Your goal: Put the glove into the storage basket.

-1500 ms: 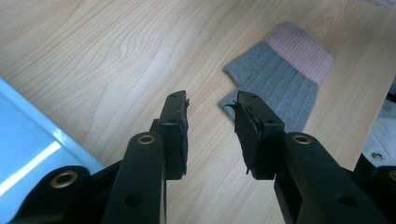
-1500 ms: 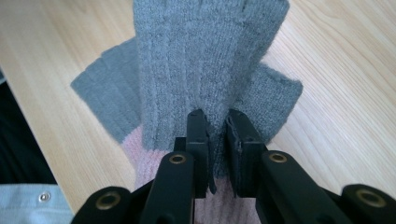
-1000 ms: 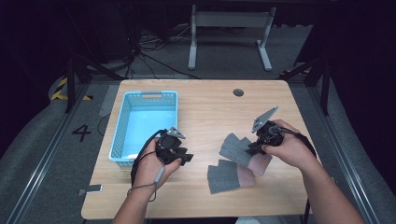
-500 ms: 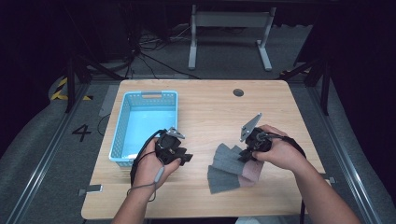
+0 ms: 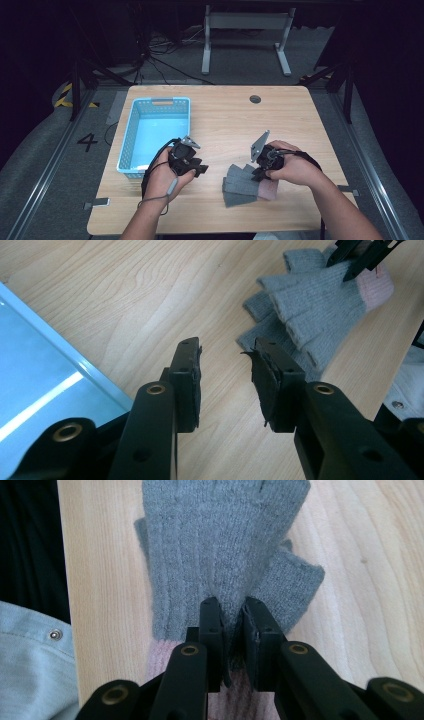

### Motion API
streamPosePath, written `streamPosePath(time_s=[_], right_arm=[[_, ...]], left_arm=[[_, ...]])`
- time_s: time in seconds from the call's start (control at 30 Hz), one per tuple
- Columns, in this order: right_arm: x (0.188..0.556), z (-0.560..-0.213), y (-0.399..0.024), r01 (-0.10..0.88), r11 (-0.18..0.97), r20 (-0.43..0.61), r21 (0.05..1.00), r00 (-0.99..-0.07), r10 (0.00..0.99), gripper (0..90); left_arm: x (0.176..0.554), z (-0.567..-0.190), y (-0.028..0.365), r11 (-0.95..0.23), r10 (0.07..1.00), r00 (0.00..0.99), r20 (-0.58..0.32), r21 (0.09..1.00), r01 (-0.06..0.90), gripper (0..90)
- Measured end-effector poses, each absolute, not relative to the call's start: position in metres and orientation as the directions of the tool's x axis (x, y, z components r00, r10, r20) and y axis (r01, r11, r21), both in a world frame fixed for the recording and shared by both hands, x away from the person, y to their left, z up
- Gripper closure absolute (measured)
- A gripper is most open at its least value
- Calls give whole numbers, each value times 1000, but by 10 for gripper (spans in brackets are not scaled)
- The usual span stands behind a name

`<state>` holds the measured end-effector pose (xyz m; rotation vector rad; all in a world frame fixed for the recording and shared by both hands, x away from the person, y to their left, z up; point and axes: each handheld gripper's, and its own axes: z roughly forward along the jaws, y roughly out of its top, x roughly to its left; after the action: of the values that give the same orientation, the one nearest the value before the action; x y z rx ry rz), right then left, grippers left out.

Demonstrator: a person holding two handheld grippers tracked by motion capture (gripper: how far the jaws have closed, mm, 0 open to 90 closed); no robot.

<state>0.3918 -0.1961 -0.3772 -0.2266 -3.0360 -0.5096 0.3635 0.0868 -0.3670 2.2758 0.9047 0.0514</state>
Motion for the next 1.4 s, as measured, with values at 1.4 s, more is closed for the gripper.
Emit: streamPosePath(time_s=[1.4], right_arm=[[393,-396,-183,87,949,14,302,-996,87,669]], left_arm=[[364,-373,79,-557,603,770,-208,581,594,643]])
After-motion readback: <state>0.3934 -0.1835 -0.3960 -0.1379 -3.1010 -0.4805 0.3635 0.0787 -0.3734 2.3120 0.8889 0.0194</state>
